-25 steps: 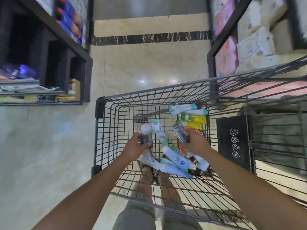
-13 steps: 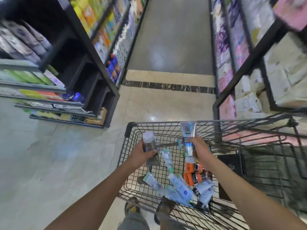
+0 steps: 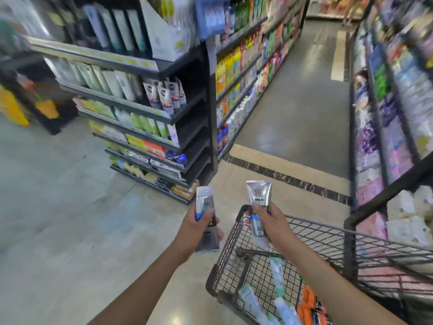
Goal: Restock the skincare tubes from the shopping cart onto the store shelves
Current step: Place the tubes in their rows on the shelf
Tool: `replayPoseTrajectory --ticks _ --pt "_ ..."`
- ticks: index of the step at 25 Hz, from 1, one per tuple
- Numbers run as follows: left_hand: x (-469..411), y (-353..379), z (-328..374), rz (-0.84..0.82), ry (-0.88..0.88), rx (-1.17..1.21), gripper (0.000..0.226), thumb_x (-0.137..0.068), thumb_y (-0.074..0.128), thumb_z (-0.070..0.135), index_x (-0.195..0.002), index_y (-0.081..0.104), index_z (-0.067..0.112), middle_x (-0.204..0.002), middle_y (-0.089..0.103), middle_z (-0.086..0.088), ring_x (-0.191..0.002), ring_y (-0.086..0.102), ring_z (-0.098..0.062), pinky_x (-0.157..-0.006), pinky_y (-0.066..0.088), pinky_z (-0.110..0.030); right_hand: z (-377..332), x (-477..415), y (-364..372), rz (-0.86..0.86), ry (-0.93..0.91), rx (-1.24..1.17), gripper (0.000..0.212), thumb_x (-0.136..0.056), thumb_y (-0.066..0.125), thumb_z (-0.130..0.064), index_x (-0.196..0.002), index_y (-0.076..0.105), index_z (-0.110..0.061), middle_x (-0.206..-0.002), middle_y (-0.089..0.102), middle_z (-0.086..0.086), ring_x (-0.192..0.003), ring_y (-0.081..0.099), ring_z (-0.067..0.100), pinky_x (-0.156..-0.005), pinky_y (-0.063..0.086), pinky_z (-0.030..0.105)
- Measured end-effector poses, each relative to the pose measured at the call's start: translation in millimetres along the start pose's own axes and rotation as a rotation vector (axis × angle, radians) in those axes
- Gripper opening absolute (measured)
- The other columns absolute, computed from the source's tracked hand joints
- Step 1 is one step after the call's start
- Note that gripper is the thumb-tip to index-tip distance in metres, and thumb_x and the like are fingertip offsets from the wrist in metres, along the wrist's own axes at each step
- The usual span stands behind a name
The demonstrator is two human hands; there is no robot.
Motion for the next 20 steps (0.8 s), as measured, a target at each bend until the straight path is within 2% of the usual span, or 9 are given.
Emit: replayPoseTrajectory --ticks 2,5,6,8,11,14,18,20 --pt "12.0 -39.5 19.3 0.051 0.041 0.007 0.026 -0.098 0.064 0.049 -0.114 0.056 0.031 -0.096 0.070 -0.015 -0.081 0.071 -0.049 -0.080 0.060 -0.065 -20.4 7.3 46.8 -0.060 -0.051 0.020 0.019 -0.103 0.058 -0.027 -0.119 0.060 -0.017 -0.093 0.077 0.008 -0.078 0.072 0.022 -0.070 0.059 0.039" --pt "42.2 -109.9 53.2 0.123 0.097 0.047 0.019 -0.104 0.057 0.040 -0.119 0.052 0.029 -0.094 0.069 -0.022 -0.072 0.072 -0.041 -0.067 0.063 -0.047 -50.1 21.4 129.6 -0.151 -0.132 0.031 0.019 -0.104 0.057 -0.027 -0.119 0.060 -0.017 -0.093 0.075 0.010 -0.077 0.070 0.022 -0.072 0.059 0.041" --pt "50.7 -134.4 60.6 0.155 0.116 0.038 0.019 -0.104 0.057 0.041 -0.121 0.052 0.032 -0.097 0.070 -0.021 -0.073 0.074 -0.039 -0.068 0.063 -0.046 -57.8 25.6 157.2 -0.183 -0.152 0.026 0.018 -0.104 0.056 -0.027 -0.118 0.060 -0.016 -0.091 0.074 0.010 -0.076 0.069 0.022 -0.072 0.058 0.042" --pt "65.9 -185.3 72.5 0.210 0.132 -0.012 0.026 -0.103 0.057 0.046 -0.127 0.051 0.039 -0.101 0.072 -0.014 -0.078 0.076 -0.038 -0.075 0.065 -0.049 -70.4 33.2 213.0 -0.237 -0.176 0.025 0.020 -0.104 0.056 -0.028 -0.119 0.060 -0.016 -0.089 0.073 0.009 -0.075 0.068 0.023 -0.070 0.058 0.041" --pt "90.8 -248.5 83.8 0.276 0.151 -0.004 0.032 -0.104 0.056 0.042 -0.132 0.048 0.029 -0.096 0.073 -0.009 -0.074 0.076 -0.037 -0.069 0.064 -0.045 -82.0 42.5 284.1 -0.308 -0.205 0.033 0.021 -0.104 0.056 -0.027 -0.122 0.059 -0.016 -0.092 0.073 0.012 -0.076 0.069 0.024 -0.067 0.058 0.037" --pt "114.8 -306.8 98.1 0.356 0.204 0.009 0.027 -0.104 0.057 0.039 -0.127 0.050 0.028 -0.089 0.075 -0.007 -0.071 0.076 -0.036 -0.070 0.064 -0.049 -98.8 52.4 353.2 -0.391 -0.242 0.045 0.018 -0.104 0.055 -0.025 -0.120 0.059 -0.016 -0.090 0.071 0.013 -0.073 0.068 0.022 -0.062 0.058 0.032" --pt "127.8 -365.2 117.5 0.436 0.257 0.059 0.022 -0.105 0.057 0.034 -0.124 0.052 0.025 -0.082 0.073 -0.012 -0.067 0.073 -0.039 -0.066 0.063 -0.050 -123.5 48.3 423.1 -0.486 -0.274 0.064 0.021 -0.103 0.059 -0.030 -0.122 0.060 -0.021 -0.096 0.073 0.019 -0.078 0.069 0.029 -0.074 0.057 0.044" --pt "127.8 -391.1 128.7 0.457 0.283 0.080 0.017 -0.105 0.057 0.031 -0.121 0.053 0.024 -0.082 0.071 -0.015 -0.065 0.071 -0.039 -0.066 0.062 -0.049 -135.7 40.1 455.7 -0.529 -0.278 0.059 0.018 -0.103 0.059 -0.030 -0.119 0.061 -0.023 -0.095 0.074 0.016 -0.078 0.069 0.028 -0.078 0.056 0.047"
Point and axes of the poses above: each hand's wrist, its own x-axis away from the middle knuckle, its own y-axis out of the palm, z = x × y, the point moved 3 cm from there along -x, towards the middle knuckle
